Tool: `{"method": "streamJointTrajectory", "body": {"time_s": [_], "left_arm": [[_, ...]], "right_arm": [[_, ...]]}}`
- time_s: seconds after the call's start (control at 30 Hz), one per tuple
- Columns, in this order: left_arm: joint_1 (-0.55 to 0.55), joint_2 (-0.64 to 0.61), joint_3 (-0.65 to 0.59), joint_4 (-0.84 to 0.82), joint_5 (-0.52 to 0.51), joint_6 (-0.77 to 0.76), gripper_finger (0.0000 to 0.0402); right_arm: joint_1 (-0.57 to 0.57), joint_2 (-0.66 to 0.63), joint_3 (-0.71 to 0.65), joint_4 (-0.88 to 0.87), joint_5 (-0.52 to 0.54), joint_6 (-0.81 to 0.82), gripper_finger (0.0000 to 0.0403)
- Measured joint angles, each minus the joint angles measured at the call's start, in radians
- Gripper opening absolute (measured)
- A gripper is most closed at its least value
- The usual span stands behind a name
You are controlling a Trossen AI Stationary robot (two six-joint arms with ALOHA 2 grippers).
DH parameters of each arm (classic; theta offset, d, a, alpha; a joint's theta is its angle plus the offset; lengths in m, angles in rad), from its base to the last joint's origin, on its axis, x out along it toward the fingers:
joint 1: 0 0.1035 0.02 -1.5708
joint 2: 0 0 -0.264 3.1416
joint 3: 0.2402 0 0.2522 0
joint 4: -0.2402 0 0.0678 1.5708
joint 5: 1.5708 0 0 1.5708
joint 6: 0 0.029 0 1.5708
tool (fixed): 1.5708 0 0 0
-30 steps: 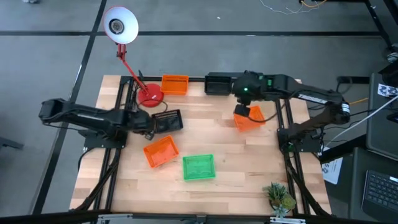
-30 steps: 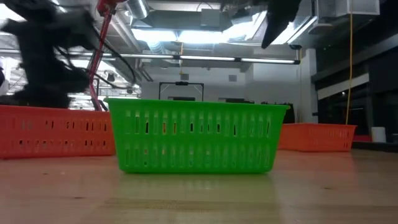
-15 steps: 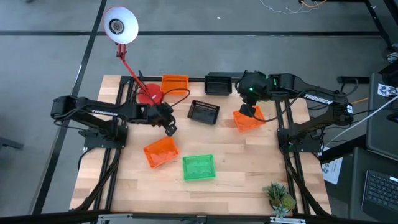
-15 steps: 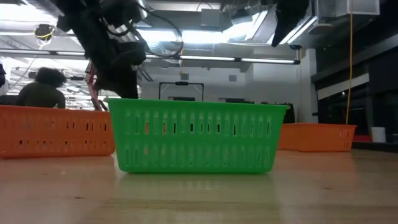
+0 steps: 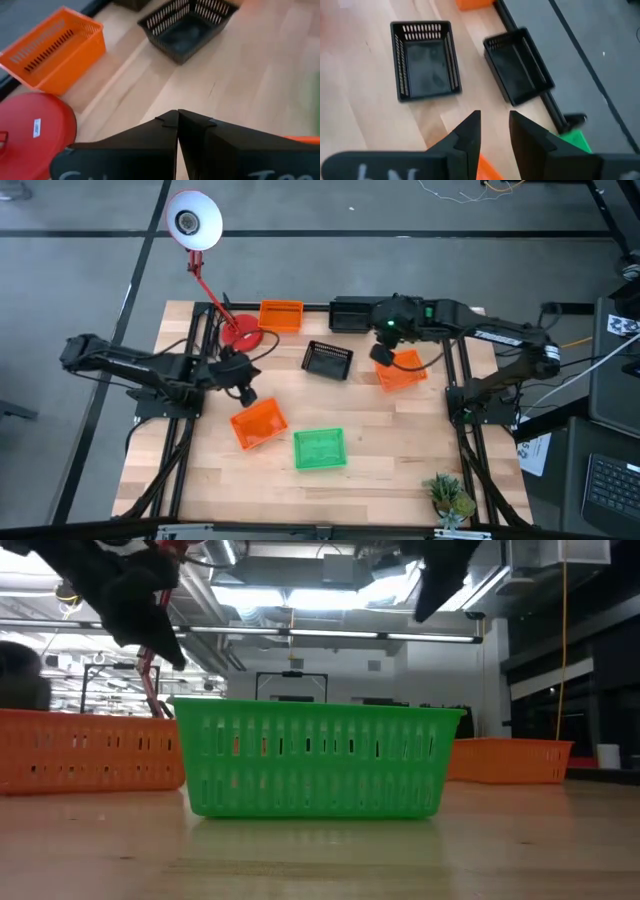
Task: Stack baskets by color
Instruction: Stack the bottom black bin on top of the stacked black bin
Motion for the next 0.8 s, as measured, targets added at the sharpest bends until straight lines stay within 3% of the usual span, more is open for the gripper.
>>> {"method": "streamJointTrajectory", "body": {"time_s": [0.33, 0.57, 0.8], "left_arm": [[-0.056, -0.162, -0.096, 0.049, -0.146, 0.009, 0.0000], [-0.070, -0.222, -0.176, 0.044, -0.168, 0.006, 0.0000], [-0.070, -0.280, -0.182, 0.056, -0.176, 0.006, 0.0000]], "right_arm": [[0.002, 0.267, 0.000, 0.159, -0.070, -0.144, 0.0101], [0.039, 0.408, -0.001, 0.274, -0.071, -0.092, 0.0101], [0.113, 0.475, -0.001, 0.428, -0.159, -0.159, 0.0101]]}}
